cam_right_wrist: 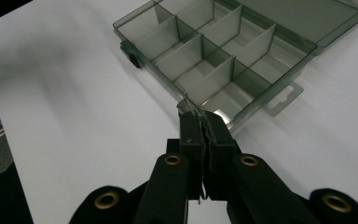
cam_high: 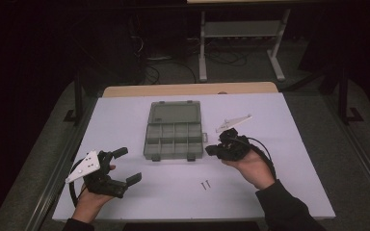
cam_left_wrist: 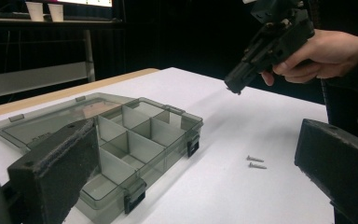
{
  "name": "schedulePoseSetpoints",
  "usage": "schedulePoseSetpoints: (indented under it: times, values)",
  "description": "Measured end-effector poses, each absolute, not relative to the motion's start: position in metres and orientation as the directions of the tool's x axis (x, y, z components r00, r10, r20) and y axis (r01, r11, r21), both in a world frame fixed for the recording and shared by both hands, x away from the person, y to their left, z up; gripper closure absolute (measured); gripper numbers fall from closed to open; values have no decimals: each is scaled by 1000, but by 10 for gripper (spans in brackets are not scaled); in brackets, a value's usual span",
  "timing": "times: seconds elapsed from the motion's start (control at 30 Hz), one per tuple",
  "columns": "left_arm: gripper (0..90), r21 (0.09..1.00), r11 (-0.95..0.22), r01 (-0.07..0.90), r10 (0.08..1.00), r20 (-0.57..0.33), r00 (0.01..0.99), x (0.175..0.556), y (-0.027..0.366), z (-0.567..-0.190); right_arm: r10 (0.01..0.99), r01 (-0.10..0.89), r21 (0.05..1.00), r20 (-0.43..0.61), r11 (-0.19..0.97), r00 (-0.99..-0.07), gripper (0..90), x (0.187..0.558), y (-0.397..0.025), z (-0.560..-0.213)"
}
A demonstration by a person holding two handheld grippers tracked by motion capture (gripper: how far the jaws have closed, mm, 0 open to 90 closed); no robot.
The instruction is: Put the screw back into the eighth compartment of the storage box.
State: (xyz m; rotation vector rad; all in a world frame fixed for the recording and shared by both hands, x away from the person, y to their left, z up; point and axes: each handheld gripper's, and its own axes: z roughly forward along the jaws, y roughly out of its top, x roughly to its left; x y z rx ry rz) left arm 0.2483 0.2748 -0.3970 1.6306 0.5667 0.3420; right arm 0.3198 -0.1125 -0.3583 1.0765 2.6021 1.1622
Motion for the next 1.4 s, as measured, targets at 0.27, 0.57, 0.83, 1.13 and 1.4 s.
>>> schedulePoseSetpoints:
  times: [0.27, 0.57, 0.83, 1.13, 1.4]
  values:
    - [0, 986, -66, 156, 541, -96, 836, 249, 274, -397, 633, 546, 704, 175, 455, -754, 873, 332, -105, -355]
    - [0, 985, -63, 160, 540, -101, 835, 249, 273, -397, 647, 558, 702, 181, 443, -741, 872, 342, -97, -358]
    - [0, 985, -66, 159, 539, -98, 837, 249, 274, -397, 649, 550, 710, 171, 441, -741, 872, 351, -89, -362]
    - [0, 985, -68, 156, 538, -96, 838, 250, 274, -397, 647, 540, 707, 153, 456, -747, 872, 361, -77, -368]
    - [0, 985, -67, 158, 536, -98, 839, 250, 273, -397, 654, 542, 696, 136, 471, -744, 872, 370, -67, -379]
